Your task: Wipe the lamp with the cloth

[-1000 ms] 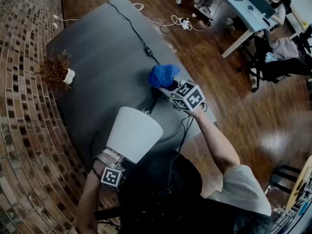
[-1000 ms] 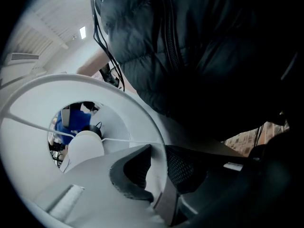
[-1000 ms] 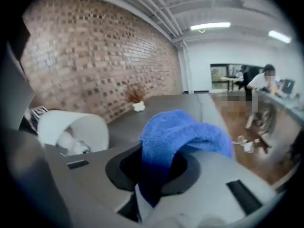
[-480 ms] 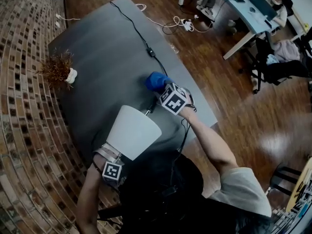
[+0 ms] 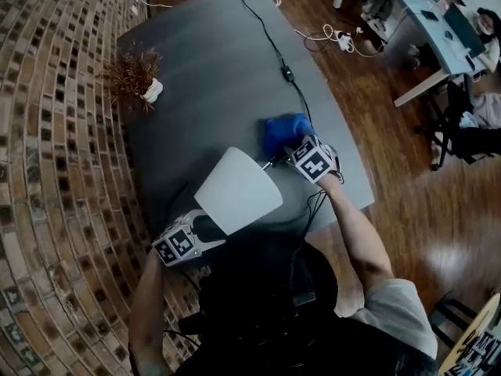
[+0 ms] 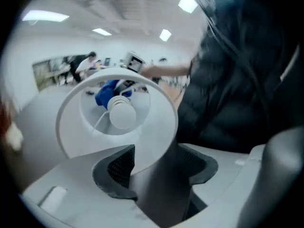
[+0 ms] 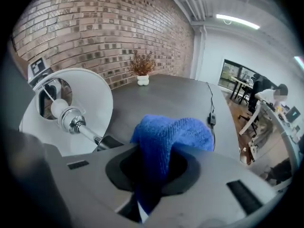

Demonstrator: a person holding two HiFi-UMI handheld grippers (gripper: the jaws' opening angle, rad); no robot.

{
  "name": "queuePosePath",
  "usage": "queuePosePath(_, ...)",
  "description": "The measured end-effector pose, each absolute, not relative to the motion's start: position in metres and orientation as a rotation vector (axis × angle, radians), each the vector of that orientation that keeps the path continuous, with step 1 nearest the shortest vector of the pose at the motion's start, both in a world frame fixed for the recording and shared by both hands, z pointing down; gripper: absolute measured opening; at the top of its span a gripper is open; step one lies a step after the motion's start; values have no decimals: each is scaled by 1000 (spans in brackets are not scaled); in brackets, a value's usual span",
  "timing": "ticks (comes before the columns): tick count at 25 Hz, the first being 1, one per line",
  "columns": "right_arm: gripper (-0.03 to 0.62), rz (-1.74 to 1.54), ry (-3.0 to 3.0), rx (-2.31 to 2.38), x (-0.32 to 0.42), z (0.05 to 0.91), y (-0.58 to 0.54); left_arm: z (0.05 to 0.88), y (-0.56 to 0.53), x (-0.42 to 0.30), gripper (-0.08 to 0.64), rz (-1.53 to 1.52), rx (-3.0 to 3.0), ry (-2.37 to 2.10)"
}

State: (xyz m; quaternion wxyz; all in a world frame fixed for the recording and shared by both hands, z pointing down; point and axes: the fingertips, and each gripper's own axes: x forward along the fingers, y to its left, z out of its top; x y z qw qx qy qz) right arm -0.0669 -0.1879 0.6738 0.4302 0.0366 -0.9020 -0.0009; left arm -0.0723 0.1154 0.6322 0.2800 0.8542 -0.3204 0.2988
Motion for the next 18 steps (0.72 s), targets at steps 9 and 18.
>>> queuePosePath(9,57,76,-2337,129,-62,671,-184,548,51,-127,347,-1173,1427,-835)
queuePosePath(18,57,155,-2419,165,-54,669,-184,559,18,-167,64,-1017,1391,-1087)
